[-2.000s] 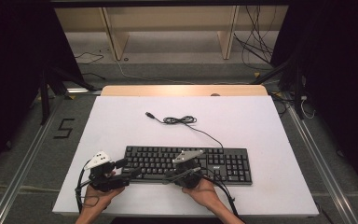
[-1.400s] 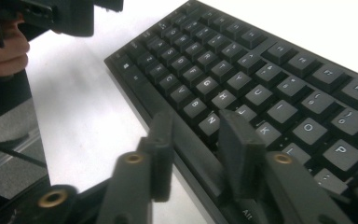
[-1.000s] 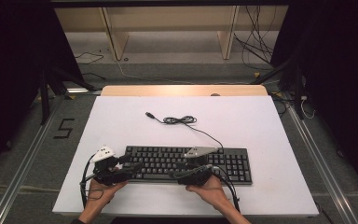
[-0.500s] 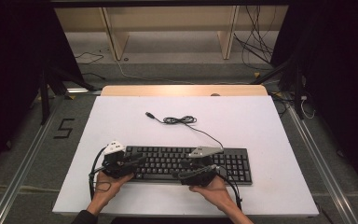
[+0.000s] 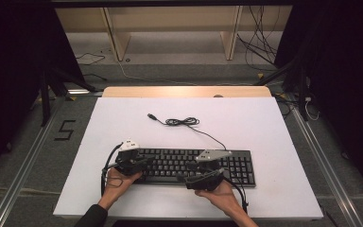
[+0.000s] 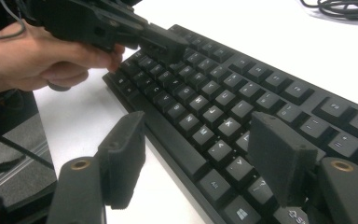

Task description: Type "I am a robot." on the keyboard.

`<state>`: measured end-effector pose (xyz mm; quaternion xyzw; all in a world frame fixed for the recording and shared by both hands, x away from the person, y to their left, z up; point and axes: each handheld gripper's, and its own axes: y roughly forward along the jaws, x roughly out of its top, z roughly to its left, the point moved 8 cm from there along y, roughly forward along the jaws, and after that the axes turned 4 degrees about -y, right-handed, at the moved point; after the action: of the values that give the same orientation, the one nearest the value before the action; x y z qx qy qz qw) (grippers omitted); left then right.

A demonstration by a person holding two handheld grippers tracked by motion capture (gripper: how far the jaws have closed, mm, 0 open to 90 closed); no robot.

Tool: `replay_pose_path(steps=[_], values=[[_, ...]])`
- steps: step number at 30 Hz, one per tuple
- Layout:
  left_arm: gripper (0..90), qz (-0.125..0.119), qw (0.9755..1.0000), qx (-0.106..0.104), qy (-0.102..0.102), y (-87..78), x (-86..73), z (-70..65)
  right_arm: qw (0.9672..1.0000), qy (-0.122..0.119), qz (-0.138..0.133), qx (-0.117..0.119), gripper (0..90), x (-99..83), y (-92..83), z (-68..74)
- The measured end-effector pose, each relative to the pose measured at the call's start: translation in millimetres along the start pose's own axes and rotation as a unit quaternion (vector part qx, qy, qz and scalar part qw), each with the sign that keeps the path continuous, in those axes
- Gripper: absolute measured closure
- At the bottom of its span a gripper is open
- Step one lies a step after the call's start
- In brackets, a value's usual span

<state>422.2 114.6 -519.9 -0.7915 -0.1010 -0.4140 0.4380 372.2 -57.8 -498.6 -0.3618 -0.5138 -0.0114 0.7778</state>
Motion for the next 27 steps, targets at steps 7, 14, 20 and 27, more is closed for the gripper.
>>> replay_pose_path(steps=[7,14,20,27], values=[[88.9,0.012,0.9999,0.007,0.000,5.8,-0.9,1.8,1.0000,0.007,-0.004,-0.002,36.6,-3.2,-5.3,-1.6],[88.9,0.025,0.9996,0.015,0.004,11.9,-4.2,2.9,1.0000,0.005,-0.005,0.001,36.6,-3.7,-6.3,-0.5],[89.2,0.032,0.9992,0.022,0.010,12.8,-6.5,3.5,1.0000,0.006,-0.003,0.000,36.7,-4.0,-6.0,0.0],[88.5,0.025,0.9995,0.018,0.003,11.0,-5.4,2.7,1.0000,0.006,-0.004,-0.001,36.7,-3.6,-5.3,-0.9]])
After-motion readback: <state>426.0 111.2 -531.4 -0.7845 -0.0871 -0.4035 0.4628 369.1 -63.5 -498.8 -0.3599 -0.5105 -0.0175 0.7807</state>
